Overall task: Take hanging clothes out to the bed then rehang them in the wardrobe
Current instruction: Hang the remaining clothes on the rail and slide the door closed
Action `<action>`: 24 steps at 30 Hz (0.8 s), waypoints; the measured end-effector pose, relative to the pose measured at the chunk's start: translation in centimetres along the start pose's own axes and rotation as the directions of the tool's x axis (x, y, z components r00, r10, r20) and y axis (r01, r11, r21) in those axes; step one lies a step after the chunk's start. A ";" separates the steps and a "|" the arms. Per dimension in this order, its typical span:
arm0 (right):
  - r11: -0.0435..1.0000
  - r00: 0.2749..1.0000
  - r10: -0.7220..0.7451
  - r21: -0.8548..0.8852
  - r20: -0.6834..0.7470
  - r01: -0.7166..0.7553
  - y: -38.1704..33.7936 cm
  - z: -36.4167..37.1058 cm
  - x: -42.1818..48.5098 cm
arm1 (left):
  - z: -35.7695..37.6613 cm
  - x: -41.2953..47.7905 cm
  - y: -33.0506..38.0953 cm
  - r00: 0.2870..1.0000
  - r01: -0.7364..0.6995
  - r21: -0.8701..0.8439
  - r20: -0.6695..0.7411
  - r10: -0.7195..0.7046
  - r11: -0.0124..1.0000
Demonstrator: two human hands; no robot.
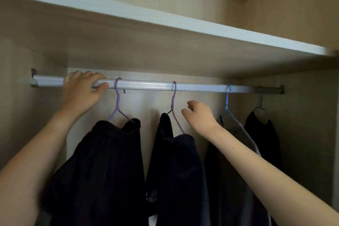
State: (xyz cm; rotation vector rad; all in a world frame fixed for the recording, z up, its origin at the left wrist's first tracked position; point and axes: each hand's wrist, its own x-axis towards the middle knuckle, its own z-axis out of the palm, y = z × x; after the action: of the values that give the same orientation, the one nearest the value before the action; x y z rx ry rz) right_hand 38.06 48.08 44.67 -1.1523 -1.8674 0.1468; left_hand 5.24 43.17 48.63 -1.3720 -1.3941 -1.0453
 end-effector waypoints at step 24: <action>0.976 0.979 0.200 -0.090 0.038 -0.196 9.9 -2.9 0.7 | -0.1 0.0 0.6 0.998 0.057 -0.026 0.035 -0.056 0.998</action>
State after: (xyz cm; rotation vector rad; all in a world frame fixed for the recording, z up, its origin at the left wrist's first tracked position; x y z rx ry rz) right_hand 46.52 53.18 41.72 -1.4055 -1.8111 0.2092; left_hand 5.84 43.10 48.60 -1.3827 -1.4561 -1.0861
